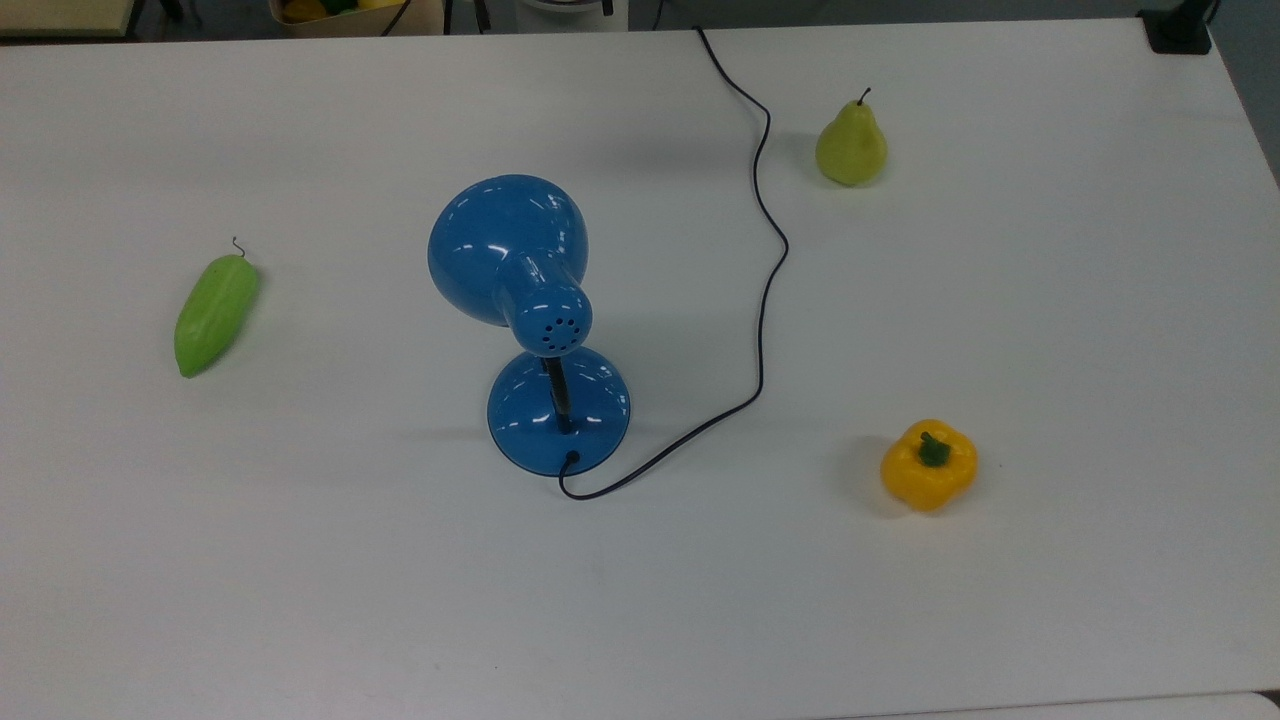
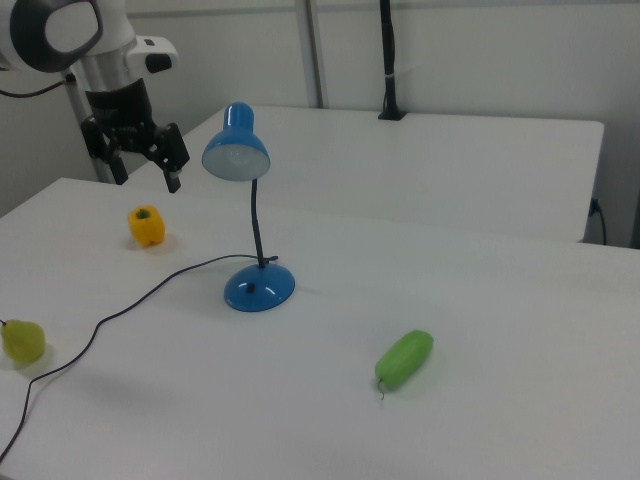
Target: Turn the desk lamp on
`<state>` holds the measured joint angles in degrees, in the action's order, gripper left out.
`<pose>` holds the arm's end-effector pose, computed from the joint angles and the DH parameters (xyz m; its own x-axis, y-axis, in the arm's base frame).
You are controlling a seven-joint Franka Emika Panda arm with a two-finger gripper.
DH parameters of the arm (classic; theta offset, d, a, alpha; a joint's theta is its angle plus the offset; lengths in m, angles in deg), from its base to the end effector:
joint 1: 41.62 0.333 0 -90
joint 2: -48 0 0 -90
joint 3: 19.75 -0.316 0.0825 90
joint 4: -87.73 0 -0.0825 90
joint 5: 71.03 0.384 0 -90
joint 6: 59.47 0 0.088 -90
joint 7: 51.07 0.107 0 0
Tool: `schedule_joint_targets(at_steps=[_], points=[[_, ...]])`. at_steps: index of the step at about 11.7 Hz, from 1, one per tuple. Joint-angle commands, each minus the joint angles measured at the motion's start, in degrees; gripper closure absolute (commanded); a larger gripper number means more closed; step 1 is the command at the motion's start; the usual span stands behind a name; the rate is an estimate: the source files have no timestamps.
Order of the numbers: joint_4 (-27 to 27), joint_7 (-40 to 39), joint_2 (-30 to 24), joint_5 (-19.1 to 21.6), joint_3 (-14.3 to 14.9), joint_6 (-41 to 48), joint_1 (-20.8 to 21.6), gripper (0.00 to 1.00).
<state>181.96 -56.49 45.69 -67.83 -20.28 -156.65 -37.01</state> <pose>0.5510 0.0550 0.6233 0.9797 0.1759 0.0963 0.1809 -0.9824 -0.0465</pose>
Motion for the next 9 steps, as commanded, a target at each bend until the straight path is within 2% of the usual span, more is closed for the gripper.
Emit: schedule_joint_targets(at_steps=[1,4,5,9], points=[[0.25,-0.64,-0.06,0.14,-0.18,-0.91,-0.03,0.45],[0.25,-0.64,0.03,0.49,-0.18,-1.08,0.06,0.95],[0.25,-0.38,0.03,0.67,-0.26,-1.69,0.06,1.00],[0.69,0.32,0.21,1.81,-0.26,-3.54,0.06,1.00]])
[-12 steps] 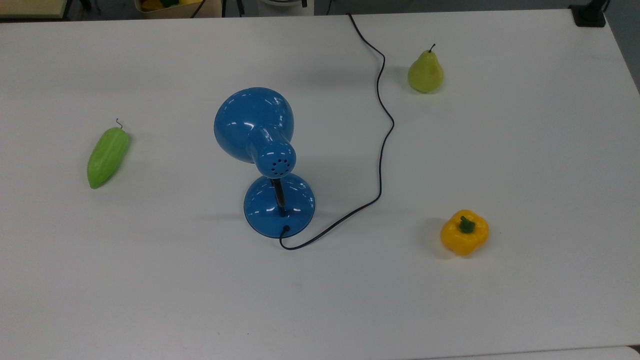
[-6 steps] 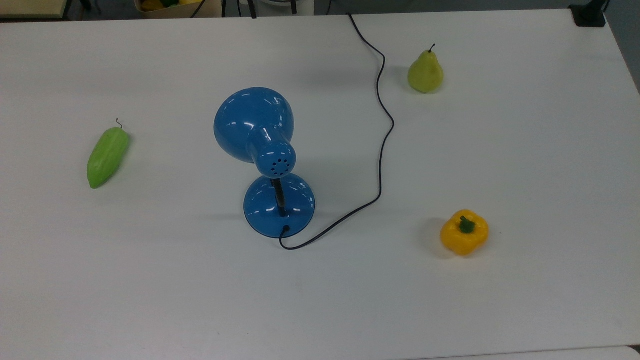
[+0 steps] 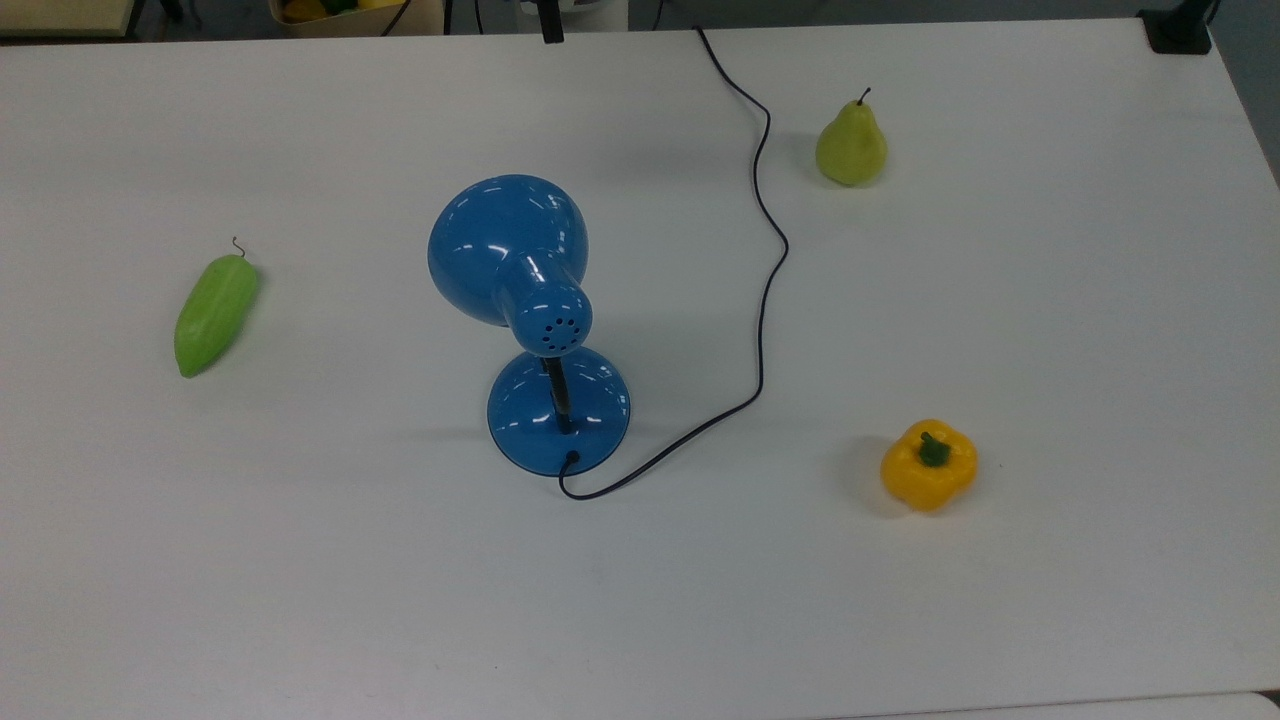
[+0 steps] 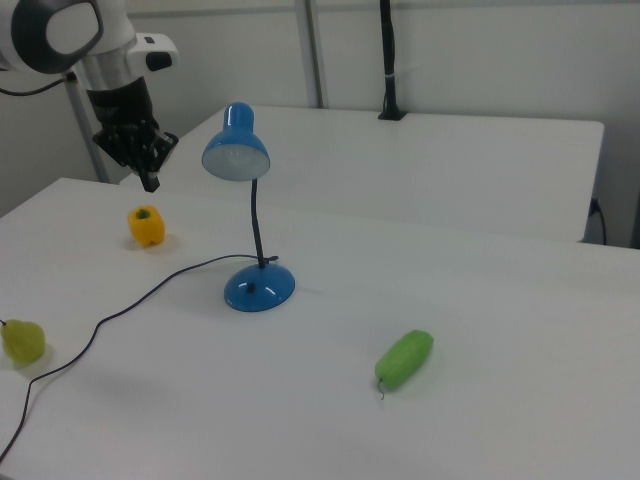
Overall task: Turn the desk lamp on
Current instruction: 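Move the gripper down toward the switch on the blue lamp base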
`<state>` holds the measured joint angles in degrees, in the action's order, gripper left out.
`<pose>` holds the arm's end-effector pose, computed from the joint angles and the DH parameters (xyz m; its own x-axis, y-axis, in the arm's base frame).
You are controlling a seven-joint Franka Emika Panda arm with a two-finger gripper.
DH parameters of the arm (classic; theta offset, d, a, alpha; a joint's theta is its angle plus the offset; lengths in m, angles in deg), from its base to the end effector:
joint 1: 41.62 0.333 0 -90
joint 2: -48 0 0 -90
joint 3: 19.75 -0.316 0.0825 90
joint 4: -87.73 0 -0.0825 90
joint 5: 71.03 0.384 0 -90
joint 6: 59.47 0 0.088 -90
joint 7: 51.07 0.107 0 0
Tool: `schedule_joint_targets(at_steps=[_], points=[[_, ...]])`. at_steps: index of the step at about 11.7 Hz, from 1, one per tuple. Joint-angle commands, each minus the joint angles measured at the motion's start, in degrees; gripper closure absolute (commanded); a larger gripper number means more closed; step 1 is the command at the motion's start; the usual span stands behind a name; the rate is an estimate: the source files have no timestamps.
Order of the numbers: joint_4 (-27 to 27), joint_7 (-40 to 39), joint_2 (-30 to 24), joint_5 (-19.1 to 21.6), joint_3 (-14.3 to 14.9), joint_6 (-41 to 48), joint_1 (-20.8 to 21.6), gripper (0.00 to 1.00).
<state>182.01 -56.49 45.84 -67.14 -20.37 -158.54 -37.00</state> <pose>0.5547 0.0572 0.6248 0.9767 0.1736 0.1265 0.1817 -0.9818 -0.0557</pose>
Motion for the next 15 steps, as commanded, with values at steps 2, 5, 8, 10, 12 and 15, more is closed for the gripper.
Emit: schedule_joint_targets(at_steps=[2,5,8,10,12,15], points=[[0.99,0.33,-0.12,2.26,-0.17,-1.57,0.04,1.00],[3.18,-0.11,0.57,2.36,-0.17,-1.92,0.04,1.00],[7.83,-0.64,1.46,1.13,-0.26,-6.12,0.74,1.00],[11.17,-0.55,2.24,-0.28,-0.26,-10.25,0.92,1.00],[13.89,-0.29,3.47,-2.64,-0.26,-14.90,1.00,1.00],[16.45,0.41,6.46,-3.18,-0.26,-25.19,1.53,1.00]])
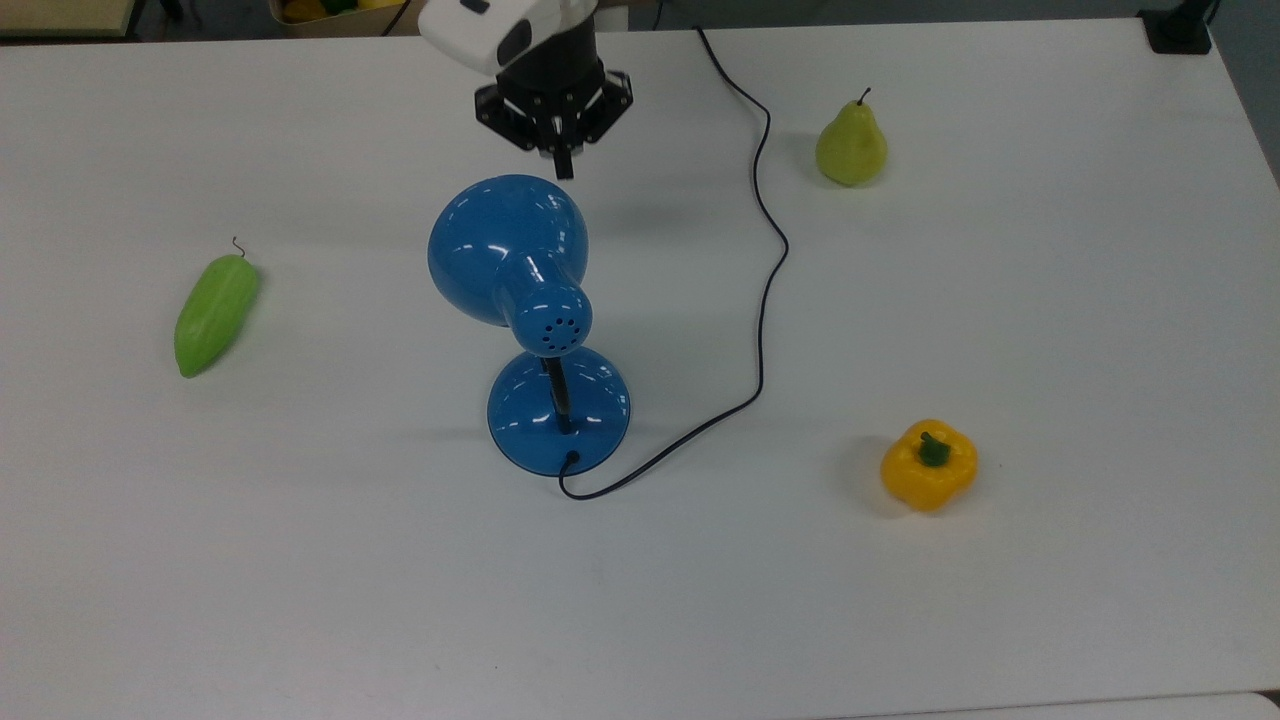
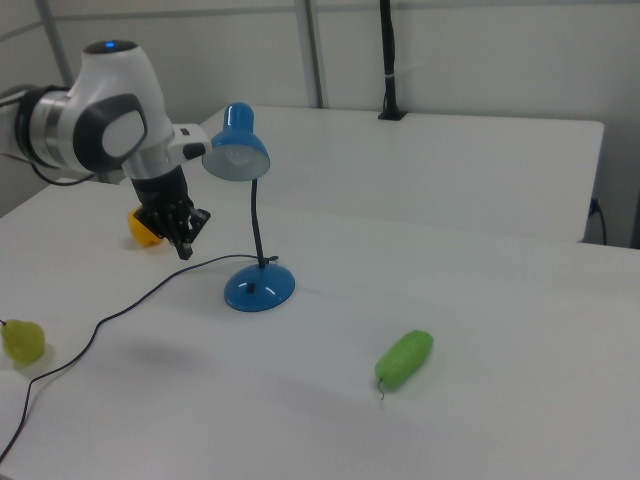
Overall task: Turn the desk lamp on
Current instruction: 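Move the gripper down toward the switch on the blue lamp base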
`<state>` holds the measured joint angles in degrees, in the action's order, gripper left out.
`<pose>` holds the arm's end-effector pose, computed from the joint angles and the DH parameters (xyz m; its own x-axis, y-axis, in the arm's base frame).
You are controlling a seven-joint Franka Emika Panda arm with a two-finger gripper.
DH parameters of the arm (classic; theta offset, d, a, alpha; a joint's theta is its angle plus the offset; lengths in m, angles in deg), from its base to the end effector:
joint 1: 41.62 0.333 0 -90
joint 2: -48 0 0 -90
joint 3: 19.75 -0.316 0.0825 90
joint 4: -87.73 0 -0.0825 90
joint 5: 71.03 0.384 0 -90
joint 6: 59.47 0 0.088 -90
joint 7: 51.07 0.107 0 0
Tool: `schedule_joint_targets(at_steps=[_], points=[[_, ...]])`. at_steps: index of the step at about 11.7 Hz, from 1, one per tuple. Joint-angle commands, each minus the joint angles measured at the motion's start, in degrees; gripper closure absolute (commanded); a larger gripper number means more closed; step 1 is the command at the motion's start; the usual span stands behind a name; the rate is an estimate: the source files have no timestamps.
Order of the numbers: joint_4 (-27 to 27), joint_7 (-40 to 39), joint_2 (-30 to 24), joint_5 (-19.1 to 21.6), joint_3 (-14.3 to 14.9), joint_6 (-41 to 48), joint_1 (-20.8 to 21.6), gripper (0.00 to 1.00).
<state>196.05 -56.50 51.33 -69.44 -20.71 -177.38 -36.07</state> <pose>0.5833 0.0679 0.4819 0.9749 0.1933 0.1109 0.1963 -0.9804 -0.0163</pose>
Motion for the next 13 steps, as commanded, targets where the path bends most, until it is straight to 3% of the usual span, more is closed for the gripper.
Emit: schedule_joint_targets(at_steps=[1,13], points=[[3.30,0.43,1.85,-0.88,0.08,-9.67,0.61,1.00],[4.63,2.36,12.93,-0.88,0.17,-34.66,0.08,1.00]])
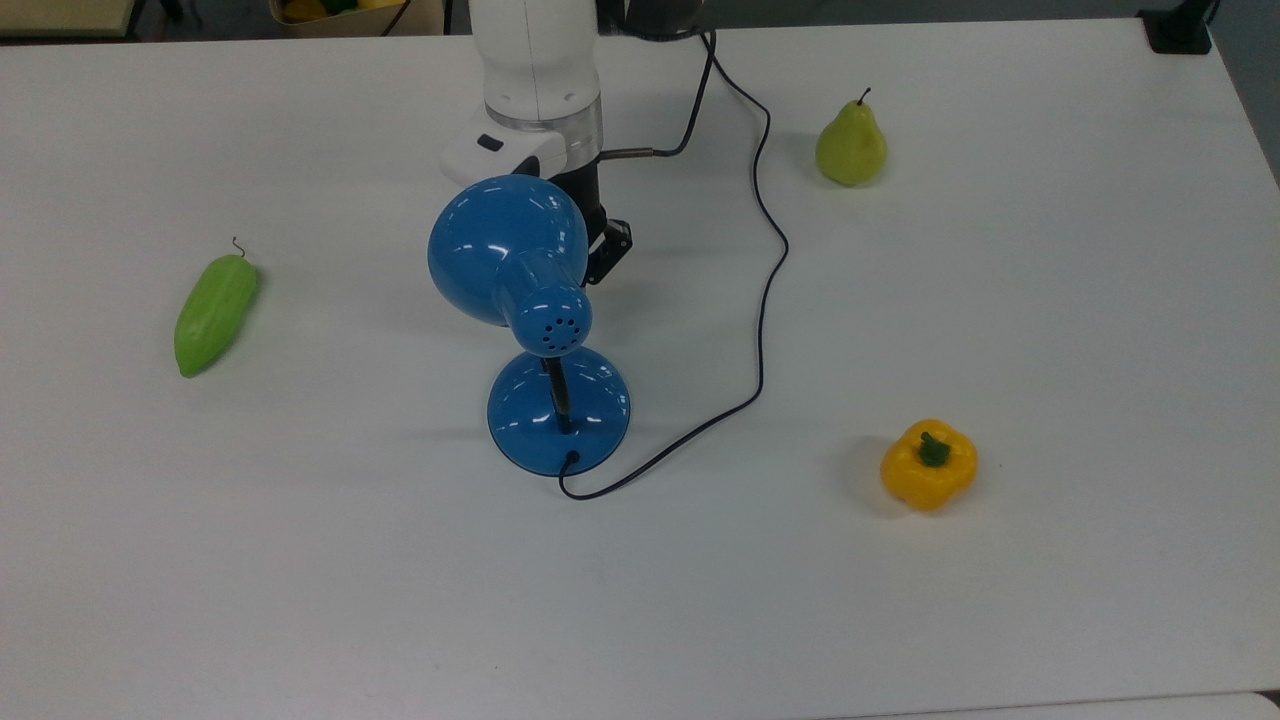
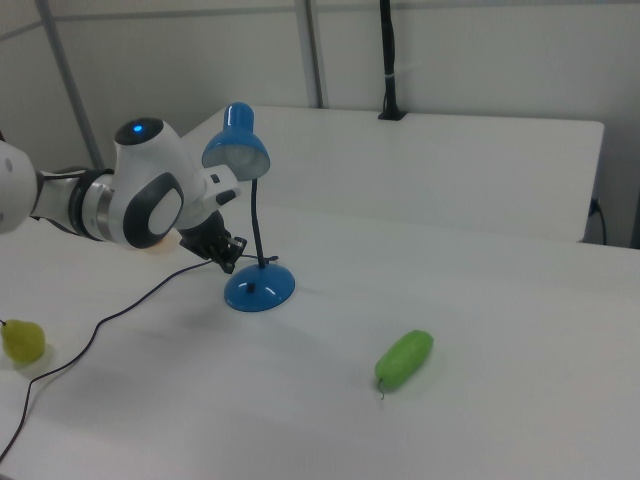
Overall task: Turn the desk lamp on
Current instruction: 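Move the gripper down toward the switch on the blue lamp base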
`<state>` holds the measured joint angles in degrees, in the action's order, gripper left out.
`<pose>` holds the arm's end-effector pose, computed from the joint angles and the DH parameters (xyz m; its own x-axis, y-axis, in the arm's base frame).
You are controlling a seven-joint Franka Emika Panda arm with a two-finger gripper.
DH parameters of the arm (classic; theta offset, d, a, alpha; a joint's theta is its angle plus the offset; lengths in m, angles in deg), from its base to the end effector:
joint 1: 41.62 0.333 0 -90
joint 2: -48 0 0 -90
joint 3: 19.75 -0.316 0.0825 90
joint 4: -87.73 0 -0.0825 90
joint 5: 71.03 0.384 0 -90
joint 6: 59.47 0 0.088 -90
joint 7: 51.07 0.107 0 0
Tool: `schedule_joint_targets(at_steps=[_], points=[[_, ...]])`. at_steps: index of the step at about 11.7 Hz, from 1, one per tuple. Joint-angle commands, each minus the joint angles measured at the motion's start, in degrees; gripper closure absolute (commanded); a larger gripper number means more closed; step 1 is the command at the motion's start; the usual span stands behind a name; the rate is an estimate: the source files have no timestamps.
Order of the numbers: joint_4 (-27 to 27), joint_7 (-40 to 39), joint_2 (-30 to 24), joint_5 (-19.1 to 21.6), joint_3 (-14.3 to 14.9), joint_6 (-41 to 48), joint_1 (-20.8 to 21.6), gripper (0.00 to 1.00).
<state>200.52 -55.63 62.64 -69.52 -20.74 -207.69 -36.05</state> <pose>0.6310 0.0715 0.3812 0.9206 0.1613 0.3555 0.1715 -0.9852 0.0030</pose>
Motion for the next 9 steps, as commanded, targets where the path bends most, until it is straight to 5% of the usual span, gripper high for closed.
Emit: schedule_joint_targets(at_steps=[1,9], points=[[0.15,1.49,2.24,-0.89,0.19,-5.41,-0.03,1.00],[-1.00,1.40,6.55,-1.24,0.63,-8.93,-0.64,1.00]])
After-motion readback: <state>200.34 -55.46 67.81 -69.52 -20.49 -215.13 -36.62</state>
